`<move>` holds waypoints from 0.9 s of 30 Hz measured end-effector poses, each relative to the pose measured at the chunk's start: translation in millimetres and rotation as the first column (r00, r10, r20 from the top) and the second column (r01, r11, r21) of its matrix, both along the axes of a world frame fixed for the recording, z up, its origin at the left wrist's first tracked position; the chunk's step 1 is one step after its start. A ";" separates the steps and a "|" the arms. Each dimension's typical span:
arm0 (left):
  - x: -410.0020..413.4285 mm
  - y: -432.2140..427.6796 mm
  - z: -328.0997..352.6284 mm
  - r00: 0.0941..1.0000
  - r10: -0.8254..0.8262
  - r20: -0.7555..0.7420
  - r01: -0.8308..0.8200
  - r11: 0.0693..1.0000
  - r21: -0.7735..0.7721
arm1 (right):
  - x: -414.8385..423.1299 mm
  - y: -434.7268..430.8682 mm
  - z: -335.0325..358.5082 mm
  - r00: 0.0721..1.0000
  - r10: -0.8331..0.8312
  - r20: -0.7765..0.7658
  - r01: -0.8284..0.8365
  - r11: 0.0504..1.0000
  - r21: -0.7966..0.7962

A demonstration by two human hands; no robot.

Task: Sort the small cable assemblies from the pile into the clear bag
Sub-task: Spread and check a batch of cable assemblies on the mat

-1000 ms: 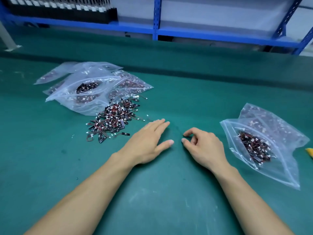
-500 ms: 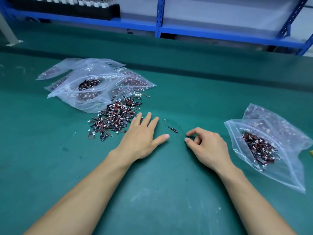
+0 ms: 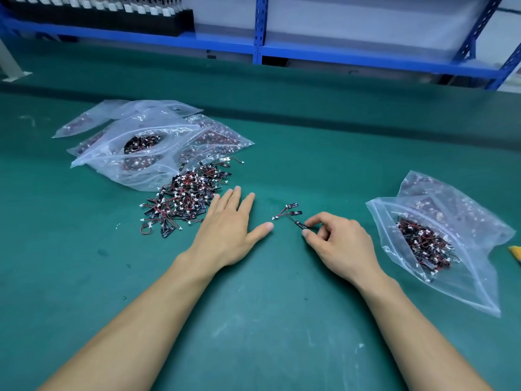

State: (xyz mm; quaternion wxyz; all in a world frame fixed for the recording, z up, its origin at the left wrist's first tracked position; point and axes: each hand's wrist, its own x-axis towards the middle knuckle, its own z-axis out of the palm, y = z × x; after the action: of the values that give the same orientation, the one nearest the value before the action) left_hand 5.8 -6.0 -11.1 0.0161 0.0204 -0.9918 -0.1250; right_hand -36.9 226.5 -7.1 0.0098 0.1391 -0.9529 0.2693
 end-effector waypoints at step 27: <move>-0.3 12.9 0.9 0.923 -0.372 -0.103 0.375 0.927 0.020 | 1.8 -0.9 4.7 1.000 -0.005 0.010 0.005 1.000 -0.017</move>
State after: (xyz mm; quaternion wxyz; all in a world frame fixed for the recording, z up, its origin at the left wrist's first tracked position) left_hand 5.4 7.0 -10.2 0.0398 -0.1747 -0.9729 -0.1461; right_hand -35.1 225.6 -2.4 0.0069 0.1352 -0.9510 0.2780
